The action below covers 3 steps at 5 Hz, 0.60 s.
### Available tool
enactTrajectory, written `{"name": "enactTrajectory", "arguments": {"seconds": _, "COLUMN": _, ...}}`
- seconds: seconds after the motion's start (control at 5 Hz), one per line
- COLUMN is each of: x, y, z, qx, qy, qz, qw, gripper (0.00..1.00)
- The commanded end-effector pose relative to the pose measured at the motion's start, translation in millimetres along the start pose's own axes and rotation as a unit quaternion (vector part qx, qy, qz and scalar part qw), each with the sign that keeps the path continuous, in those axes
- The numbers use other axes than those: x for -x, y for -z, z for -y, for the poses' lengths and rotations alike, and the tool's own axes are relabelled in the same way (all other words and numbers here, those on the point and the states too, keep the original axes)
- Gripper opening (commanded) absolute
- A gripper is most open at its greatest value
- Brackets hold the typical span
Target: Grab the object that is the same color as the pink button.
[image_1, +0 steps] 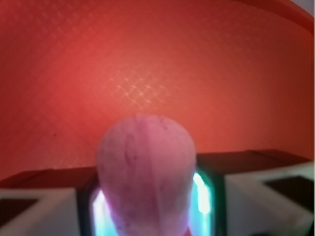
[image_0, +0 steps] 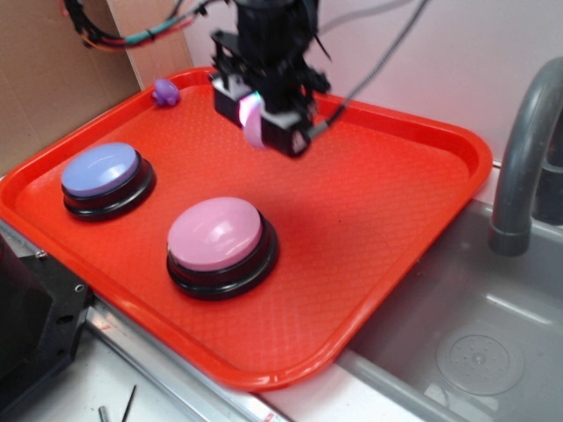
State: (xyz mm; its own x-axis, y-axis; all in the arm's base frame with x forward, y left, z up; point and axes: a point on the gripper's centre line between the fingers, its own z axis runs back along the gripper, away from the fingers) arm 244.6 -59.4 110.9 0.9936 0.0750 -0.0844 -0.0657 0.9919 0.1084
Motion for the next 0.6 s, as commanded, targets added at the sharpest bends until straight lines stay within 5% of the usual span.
{"name": "enactTrajectory", "arguments": {"seconds": 0.0, "x": 14.4, "y": -76.1, "z": -68.4, "qx": 0.042, "qy": -0.114, "qz": 0.042, "qw": 0.992, "gripper": 0.00}}
{"name": "enactTrajectory", "arguments": {"seconds": 0.2, "x": 26.4, "y": -93.6, "z": -91.3, "qx": 0.049, "qy": -0.162, "qz": 0.069, "qw": 0.983, "gripper": 0.00}}
{"name": "enactTrajectory", "arguments": {"seconds": 0.4, "x": 27.6, "y": -92.9, "z": -96.7, "qx": 0.064, "qy": -0.176, "qz": 0.051, "qw": 0.981, "gripper": 0.00}}
